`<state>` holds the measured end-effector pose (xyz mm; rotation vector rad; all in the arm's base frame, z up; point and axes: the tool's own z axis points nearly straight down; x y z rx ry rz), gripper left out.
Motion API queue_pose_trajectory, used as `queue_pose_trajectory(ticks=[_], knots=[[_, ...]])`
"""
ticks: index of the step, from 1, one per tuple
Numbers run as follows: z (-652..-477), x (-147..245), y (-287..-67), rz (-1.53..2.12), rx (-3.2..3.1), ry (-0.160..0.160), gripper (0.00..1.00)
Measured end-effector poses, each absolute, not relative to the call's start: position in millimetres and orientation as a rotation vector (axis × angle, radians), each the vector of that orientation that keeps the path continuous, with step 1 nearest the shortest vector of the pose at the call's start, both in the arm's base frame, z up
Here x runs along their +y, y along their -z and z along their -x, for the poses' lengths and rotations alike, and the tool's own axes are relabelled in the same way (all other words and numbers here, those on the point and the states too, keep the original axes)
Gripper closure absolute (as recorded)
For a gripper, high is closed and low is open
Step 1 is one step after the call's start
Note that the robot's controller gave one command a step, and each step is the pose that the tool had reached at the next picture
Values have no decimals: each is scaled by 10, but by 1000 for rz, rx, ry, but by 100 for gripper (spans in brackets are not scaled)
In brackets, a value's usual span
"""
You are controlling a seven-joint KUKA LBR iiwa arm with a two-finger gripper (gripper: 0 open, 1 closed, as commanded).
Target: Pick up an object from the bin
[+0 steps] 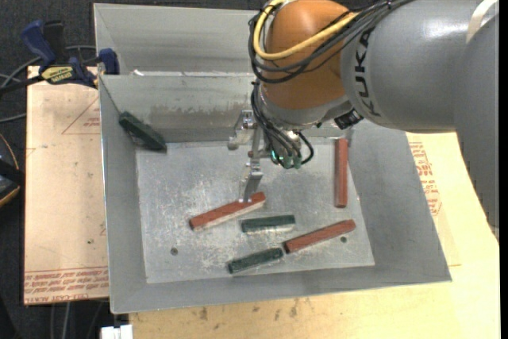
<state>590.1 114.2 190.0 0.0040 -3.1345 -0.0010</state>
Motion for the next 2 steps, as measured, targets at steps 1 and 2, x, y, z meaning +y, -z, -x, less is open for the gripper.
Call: queue_pose_trajectory(ticks=[1, 2], knots=[[-5918, 1136, -1949, -1, -3143, 2, 0], [-5737, 1043, -775, -21, -3147, 7, 100]])
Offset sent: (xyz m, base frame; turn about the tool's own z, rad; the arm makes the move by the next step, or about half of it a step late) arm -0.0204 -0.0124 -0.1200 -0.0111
